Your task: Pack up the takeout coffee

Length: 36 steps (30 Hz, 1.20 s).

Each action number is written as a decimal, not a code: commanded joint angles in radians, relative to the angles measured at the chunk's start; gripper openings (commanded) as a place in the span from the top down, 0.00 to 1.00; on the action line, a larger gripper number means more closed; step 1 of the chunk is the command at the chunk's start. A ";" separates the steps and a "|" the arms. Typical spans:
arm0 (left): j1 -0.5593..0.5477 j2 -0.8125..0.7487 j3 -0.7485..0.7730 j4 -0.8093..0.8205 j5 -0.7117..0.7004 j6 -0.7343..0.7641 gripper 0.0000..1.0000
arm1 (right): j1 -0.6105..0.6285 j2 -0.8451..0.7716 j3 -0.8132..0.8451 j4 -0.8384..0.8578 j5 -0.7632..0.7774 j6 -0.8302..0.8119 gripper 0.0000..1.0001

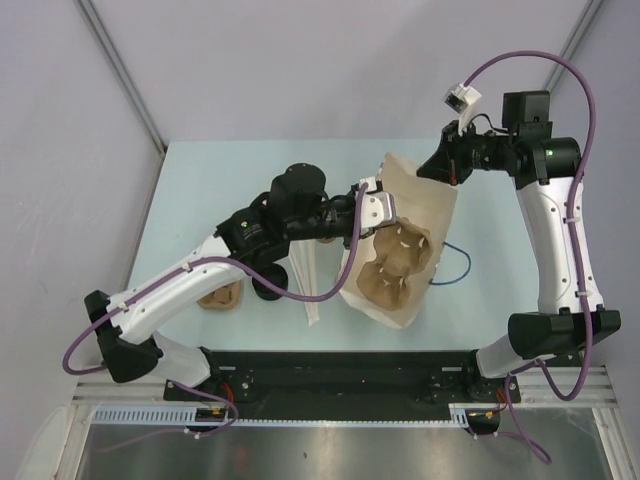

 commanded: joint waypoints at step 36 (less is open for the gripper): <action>0.152 0.370 0.130 0.057 -0.153 0.036 1.00 | 0.041 0.073 -0.149 0.232 -0.057 0.069 1.00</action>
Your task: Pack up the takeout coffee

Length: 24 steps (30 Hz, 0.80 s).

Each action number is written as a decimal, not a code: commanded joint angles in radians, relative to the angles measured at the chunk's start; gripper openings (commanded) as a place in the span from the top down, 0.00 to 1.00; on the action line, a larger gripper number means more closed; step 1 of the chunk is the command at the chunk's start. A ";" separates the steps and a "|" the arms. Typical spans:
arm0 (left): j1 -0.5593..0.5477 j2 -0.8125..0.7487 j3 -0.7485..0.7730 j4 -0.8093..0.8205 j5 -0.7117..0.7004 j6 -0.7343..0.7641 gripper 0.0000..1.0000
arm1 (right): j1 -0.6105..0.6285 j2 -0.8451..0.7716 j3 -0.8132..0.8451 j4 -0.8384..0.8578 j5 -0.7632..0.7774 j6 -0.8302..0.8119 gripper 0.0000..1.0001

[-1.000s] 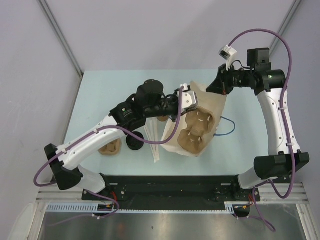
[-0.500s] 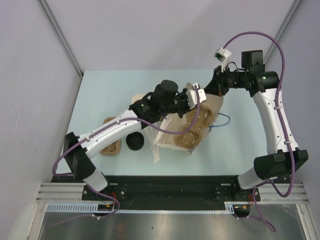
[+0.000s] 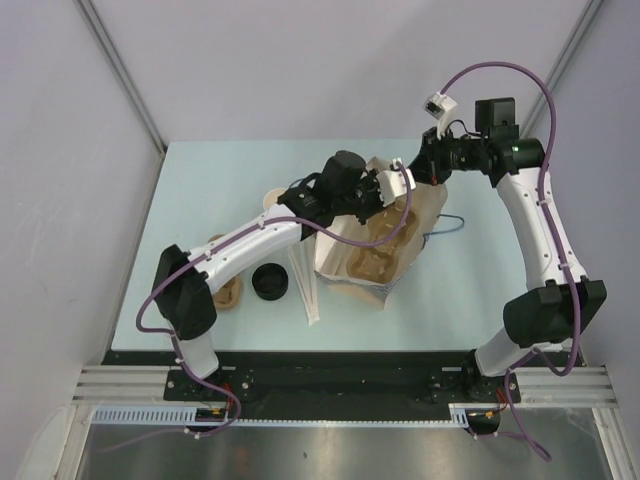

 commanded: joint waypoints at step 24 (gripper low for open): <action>0.031 0.216 0.236 -0.147 -0.051 0.061 1.00 | -0.086 0.152 0.028 0.109 -0.117 0.041 1.00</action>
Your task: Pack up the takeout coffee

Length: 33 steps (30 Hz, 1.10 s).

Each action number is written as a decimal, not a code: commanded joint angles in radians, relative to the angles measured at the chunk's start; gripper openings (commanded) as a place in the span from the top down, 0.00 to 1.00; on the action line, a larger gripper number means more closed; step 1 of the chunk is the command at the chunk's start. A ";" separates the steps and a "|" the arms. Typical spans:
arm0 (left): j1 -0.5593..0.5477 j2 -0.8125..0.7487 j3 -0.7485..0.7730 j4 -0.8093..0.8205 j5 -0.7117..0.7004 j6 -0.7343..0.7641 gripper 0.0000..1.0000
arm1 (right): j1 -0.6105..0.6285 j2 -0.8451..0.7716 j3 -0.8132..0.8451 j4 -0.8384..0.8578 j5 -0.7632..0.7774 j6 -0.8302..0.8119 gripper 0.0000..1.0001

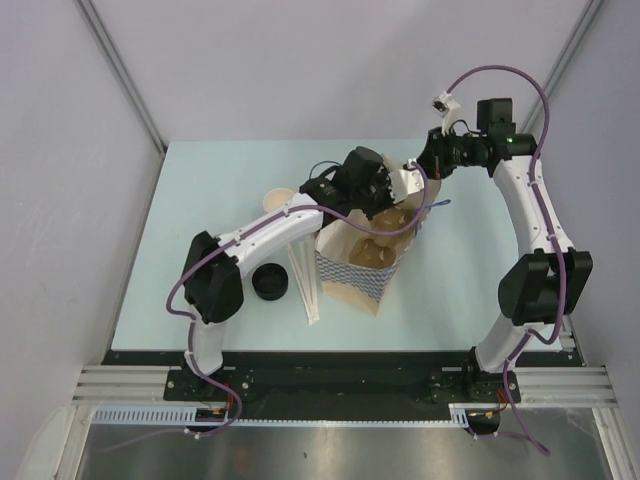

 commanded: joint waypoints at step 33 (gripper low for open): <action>-0.013 0.063 0.356 -0.284 -0.017 -0.086 0.51 | -0.015 0.019 0.025 -0.006 -0.072 -0.102 1.00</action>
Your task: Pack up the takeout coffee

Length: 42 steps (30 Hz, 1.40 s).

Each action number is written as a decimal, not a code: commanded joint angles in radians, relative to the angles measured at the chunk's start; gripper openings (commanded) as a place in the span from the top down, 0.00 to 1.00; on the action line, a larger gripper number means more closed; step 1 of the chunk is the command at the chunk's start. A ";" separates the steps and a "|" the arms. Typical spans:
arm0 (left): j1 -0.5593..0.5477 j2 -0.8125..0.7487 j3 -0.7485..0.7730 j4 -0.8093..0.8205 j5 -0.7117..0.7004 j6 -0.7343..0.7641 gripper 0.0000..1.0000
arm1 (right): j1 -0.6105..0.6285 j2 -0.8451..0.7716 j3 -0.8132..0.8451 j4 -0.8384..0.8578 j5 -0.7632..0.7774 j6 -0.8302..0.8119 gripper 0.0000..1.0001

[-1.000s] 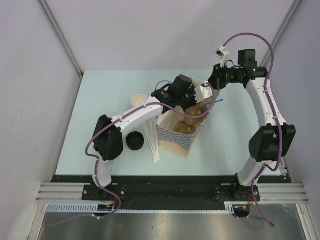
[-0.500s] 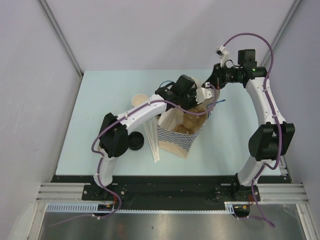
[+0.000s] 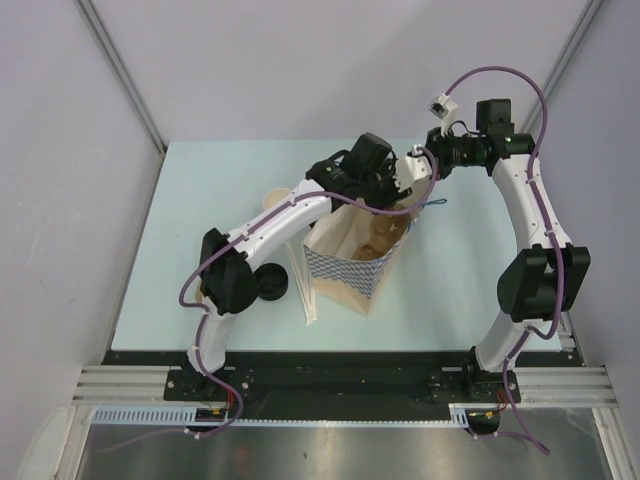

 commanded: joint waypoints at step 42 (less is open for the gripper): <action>0.198 -0.689 -0.478 0.280 0.072 -0.307 0.08 | 0.032 -0.193 -0.095 0.115 0.136 -0.242 1.00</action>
